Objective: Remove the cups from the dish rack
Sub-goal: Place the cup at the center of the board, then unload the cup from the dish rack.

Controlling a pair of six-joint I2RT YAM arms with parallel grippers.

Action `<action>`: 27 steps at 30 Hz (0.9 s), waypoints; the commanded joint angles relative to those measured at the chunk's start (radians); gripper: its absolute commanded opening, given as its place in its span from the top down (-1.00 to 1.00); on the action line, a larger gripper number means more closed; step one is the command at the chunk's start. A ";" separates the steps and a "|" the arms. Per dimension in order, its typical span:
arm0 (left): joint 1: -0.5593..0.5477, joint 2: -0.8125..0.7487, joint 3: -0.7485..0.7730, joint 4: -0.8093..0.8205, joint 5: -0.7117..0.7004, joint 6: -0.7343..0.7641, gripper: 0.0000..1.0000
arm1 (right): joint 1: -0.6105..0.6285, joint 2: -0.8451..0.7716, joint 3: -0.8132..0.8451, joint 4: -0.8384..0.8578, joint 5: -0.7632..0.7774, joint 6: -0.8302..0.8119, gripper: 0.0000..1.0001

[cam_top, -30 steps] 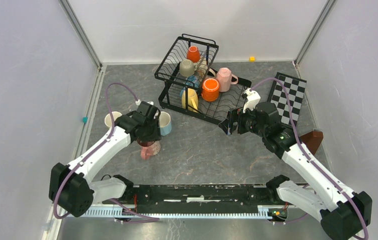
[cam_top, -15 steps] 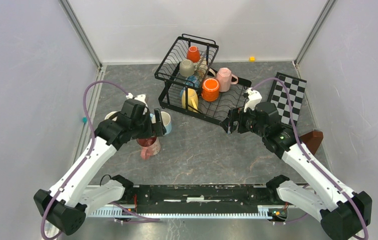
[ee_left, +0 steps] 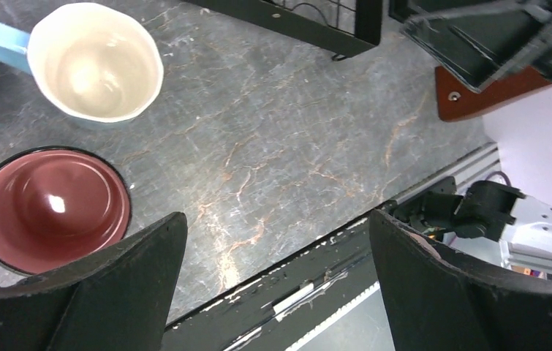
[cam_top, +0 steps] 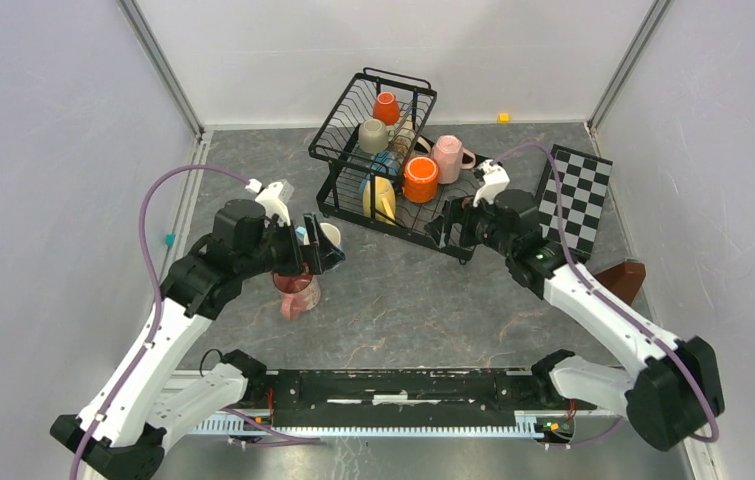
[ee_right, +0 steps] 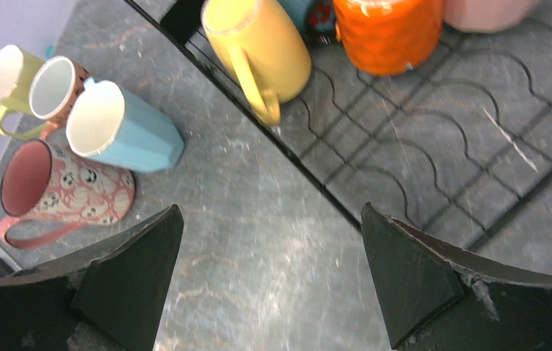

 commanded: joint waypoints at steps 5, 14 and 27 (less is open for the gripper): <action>0.003 -0.048 0.073 0.054 0.092 0.019 -1.00 | -0.002 0.221 0.024 0.475 -0.072 -0.004 -0.96; 0.003 -0.095 0.103 0.014 0.101 0.003 -1.00 | -0.002 0.473 0.134 0.625 -0.105 0.004 -0.83; 0.004 -0.121 0.120 -0.022 0.092 -0.013 -1.00 | 0.033 0.681 0.200 0.689 -0.129 0.024 -0.61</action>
